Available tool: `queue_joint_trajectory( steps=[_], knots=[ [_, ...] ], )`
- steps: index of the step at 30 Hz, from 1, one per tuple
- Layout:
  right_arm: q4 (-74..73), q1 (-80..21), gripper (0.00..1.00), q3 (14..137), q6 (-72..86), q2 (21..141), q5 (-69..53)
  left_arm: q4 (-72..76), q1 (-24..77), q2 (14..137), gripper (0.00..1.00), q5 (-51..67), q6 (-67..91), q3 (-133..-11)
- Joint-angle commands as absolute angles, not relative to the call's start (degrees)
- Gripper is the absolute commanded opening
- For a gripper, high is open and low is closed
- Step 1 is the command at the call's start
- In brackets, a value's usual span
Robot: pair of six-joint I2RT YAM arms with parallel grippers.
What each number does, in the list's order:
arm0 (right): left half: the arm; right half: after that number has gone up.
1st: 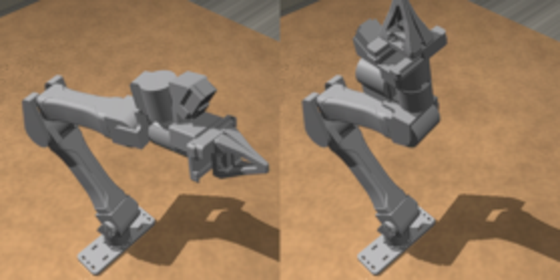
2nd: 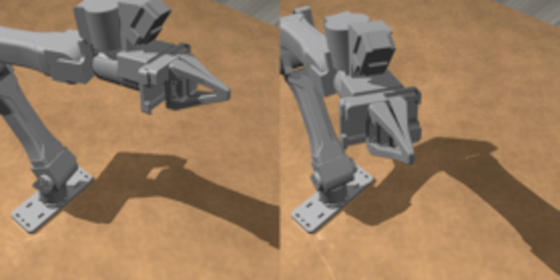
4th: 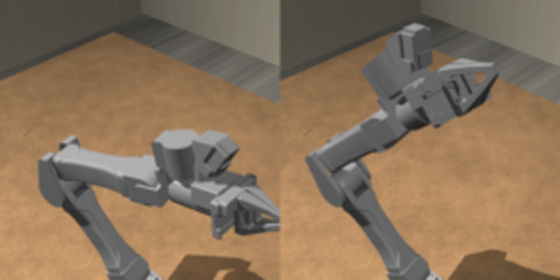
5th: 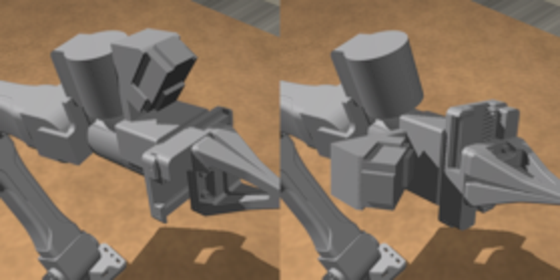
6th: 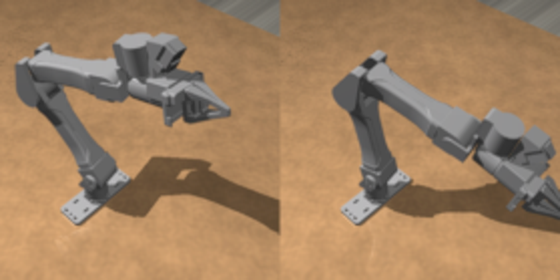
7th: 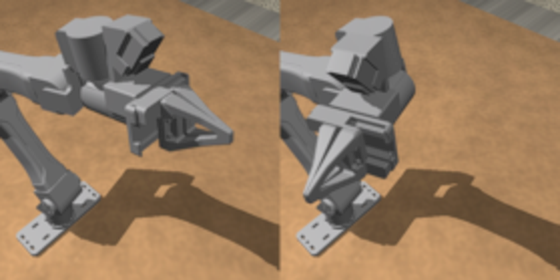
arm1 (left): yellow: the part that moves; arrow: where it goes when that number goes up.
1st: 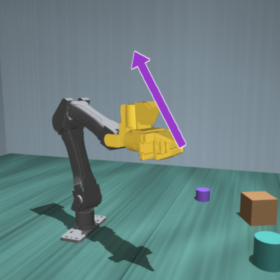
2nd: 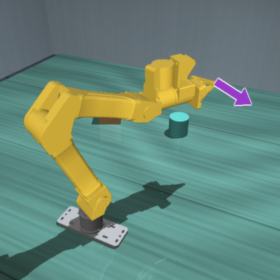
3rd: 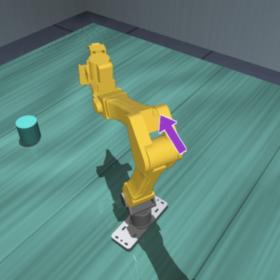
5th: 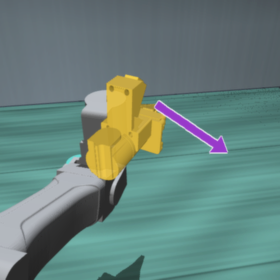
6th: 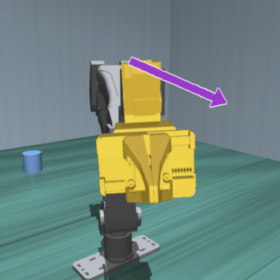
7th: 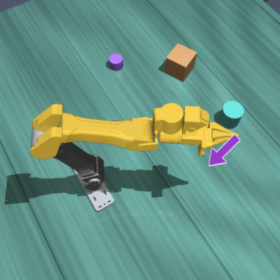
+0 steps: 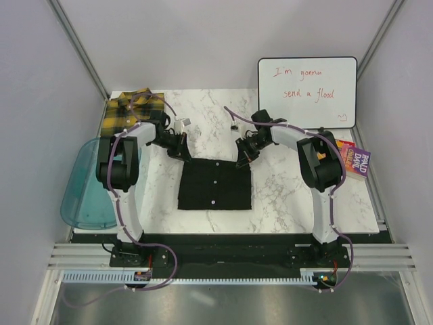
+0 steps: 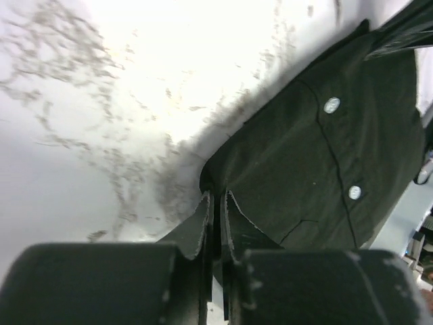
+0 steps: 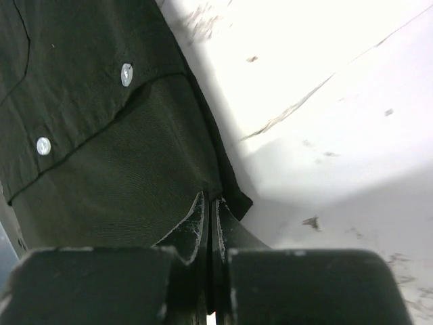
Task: Fold and stack the long sleeve shirts
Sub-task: Fold the shirt
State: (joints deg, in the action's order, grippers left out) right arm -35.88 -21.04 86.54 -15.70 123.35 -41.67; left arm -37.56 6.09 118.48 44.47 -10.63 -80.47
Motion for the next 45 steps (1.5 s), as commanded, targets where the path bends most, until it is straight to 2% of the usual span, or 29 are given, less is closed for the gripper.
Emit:
queue_joint_trajectory(
  steps=[1,4,7,8,9,10,11,12,13,14,17,20,23,24,27,32,36,39,45],
  knots=[
    [-33.0,-20.0,0.02,90.3,-12.0,124.0,-36.3,-36.1,4.7,119.6,0.13,39.2,-8.8,-85.8],
    [-33.2,-19.5,0.15,91.9,-10.0,122.4,-37.7,-35.5,3.8,118.9,0.27,40.4,-9.2,-87.6],
    [-30.7,-18.4,0.17,91.6,-7.0,118.0,-41.0,-34.4,2.4,116.4,0.39,43.8,-8.9,-87.8],
    [-30.3,-18.2,0.21,91.2,-6.2,116.2,-41.4,-34.4,2.1,115.8,0.47,44.6,-9.0,-88.0],
    [-30.1,-18.2,0.40,91.1,-5.8,115.5,-41.7,-34.3,1.6,113.8,0.51,47.1,-9.2,-87.9],
    [-30.1,-18.3,0.52,91.1,-5.1,115.1,-41.7,-34.0,1.3,112.6,0.54,48.8,-9.8,-87.5],
    [-30.1,-18.2,0.70,90.5,-5.0,114.5,-41.6,-33.6,1.3,111.5,0.57,50.3,-10.4,-86.8],
    [-30.1,-18.1,0.80,90.3,-4.9,114.4,-41.4,-33.4,1.4,109.0,0.59,53.0,-11.2,-86.5],
    [-30.1,-17.4,0.81,89.7,-4.7,114.3,-41.4,-33.1,1.5,108.1,0.62,54.2,-12.7,-86.2],
    [-29.8,-16.7,0.81,88.4,-3.7,113.8,-41.4,-33.1,1.7,107.3,0.73,55.4,-13.5,-86.4],
    [-26.6,-12.3,0.77,84.7,2.4,112.2,-43.3,-33.8,3.6,106.3,0.75,56.1,-18.3,-87.5],
    [-19.1,-8.4,0.68,77.5,7.4,108.4,-44.6,-34.8,7.7,108.3,0.73,54.0,-23.6,-90.0],
    [-14.2,-7.9,0.54,72.0,10.1,104.7,-42.1,-36.2,13.0,112.5,0.70,51.3,-28.2,-94.6],
    [-13.2,-7.9,0.42,71.1,11.2,104.2,-41.3,-37.2,14.3,113.8,0.69,50.9,-29.5,-96.4],
    [-11.9,-7.9,0.30,70.0,10.2,103.8,-37.0,-42.1,18.8,119.3,0.65,48.3,-34.4,-102.7],
    [-10.9,-8.8,0.26,70.3,9.1,107.1,-35.2,-46.6,24.2,123.5,0.62,43.8,-44.0,-106.3],
    [-8.3,-9.9,0.25,70.4,10.3,109.7,-33.5,-49.5,24.3,127.1,0.61,42.9,-46.9,-108.4],
    [-7.2,-10.5,0.23,70.8,11.2,111.4,-32.3,-50.4,24.9,128.0,0.66,40.3,-49.3,-108.0],
    [-6.6,-11.1,0.21,69.9,12.0,112.1,-32.2,-50.4,25.9,128.5,0.69,43.9,-51.8,-109.5]
  ],
)
